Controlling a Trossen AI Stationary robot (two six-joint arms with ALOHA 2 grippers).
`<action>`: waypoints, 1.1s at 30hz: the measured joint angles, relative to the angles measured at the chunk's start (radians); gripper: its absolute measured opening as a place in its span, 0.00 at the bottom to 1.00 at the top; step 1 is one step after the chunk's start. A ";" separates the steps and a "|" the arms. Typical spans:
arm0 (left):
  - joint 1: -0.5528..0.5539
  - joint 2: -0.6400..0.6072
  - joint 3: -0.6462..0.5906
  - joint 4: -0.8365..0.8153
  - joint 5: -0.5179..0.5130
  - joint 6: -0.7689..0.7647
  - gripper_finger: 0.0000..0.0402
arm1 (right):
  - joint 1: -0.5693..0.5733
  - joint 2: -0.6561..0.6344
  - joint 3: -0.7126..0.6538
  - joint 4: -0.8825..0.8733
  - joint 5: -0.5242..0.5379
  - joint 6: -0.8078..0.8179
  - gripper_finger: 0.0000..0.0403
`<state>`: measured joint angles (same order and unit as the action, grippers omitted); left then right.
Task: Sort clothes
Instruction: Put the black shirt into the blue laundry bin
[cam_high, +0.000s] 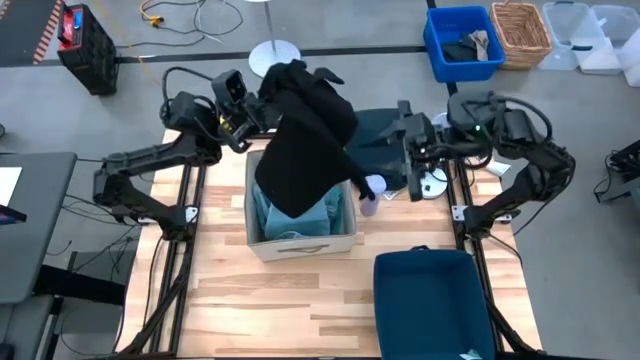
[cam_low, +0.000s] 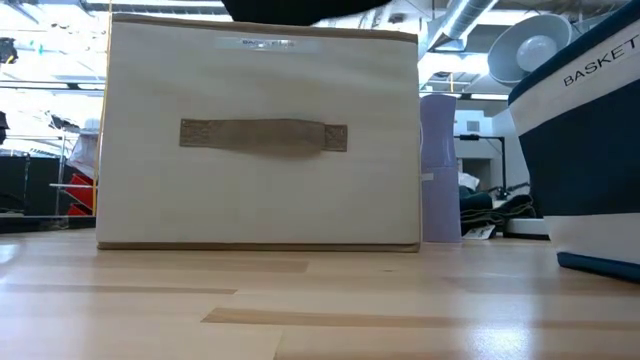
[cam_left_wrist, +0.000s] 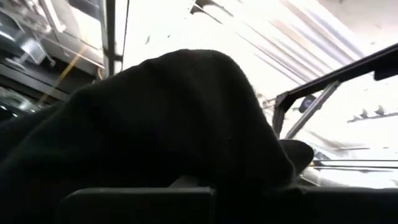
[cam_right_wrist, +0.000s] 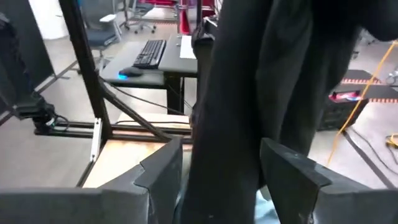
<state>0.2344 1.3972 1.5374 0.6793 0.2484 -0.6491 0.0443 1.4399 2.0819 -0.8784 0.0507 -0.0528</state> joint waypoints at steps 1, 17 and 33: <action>0.000 0.005 0.014 -0.013 0.009 -0.009 0.01 | 0.011 0.010 0.000 0.013 0.007 0.000 0.58; -0.090 0.009 0.046 -0.107 0.061 -0.020 0.01 | 0.054 0.227 0.000 0.400 0.218 0.126 0.65; -0.078 -0.004 0.046 -0.153 0.065 0.001 0.01 | 0.068 0.224 0.000 0.344 0.212 0.125 0.63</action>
<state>0.1564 1.3936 1.5833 0.5266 0.3132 -0.6477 0.1123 1.6637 2.0815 -0.5345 0.2623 0.0723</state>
